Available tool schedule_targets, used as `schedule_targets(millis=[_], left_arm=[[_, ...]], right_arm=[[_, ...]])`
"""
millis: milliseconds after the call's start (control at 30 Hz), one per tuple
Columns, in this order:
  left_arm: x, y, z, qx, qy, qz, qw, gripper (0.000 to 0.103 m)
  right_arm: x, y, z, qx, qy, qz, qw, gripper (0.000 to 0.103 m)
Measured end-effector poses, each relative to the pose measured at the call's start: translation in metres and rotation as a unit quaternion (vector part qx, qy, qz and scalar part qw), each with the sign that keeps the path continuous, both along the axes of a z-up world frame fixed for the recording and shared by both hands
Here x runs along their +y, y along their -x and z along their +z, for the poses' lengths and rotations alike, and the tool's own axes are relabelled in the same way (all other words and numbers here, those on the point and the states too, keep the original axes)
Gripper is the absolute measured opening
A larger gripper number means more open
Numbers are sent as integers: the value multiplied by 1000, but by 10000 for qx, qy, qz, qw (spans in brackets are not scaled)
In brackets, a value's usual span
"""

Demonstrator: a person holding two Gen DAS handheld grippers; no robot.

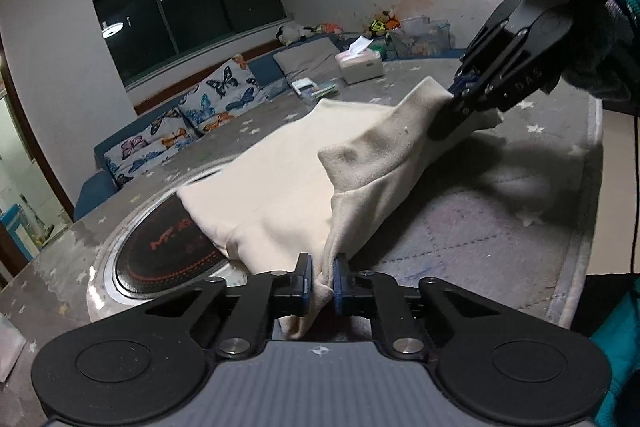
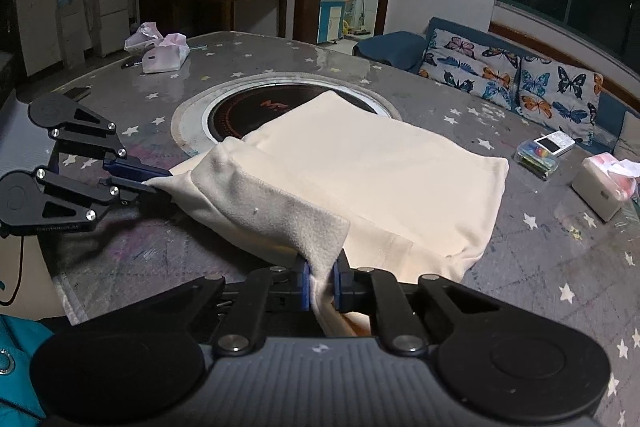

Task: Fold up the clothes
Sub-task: 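Lift the hem with both grippers and fold it toward the collar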

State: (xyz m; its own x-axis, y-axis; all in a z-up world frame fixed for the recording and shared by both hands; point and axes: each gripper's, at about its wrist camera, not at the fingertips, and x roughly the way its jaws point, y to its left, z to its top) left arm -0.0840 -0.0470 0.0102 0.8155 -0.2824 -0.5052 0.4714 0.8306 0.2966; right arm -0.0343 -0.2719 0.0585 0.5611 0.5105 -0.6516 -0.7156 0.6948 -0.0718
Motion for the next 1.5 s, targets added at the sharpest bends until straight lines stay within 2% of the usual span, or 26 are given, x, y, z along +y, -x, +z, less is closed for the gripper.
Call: schedule_targets(millis=[233,433,600,833,1067,1300,1400,1500], left_arm=[[4,34,25,108,248,-221,9994,10],[8,67,46,277,412,-417,9979,10],[10,59,57,199,447,-356,9982,10],[14,9,71,-159,508,-168,9984,9],[24,-73,67,-57,542,216,9983,9],[30,-160,30,494,584,1025,9918,9],[28,-178,13,647,503,1232,9890,11],[29,-180,5,751,471,1299,9876,14]], right_arm=[[-12,32,23,-192,-116,180,9996,9],[-22,79,44,-154,-8,528,9985,9],[-17,83,57,-248,92,652,9975,9],[-5,32,75,-512,197,618,9966,9],[21,-50,71,-546,484,606,9955,9],[47,-126,25,-177,535,199,9982,10],[51,-144,-5,-17,552,-115,9984,16],[43,-151,-19,121,376,-361,9986,21]])
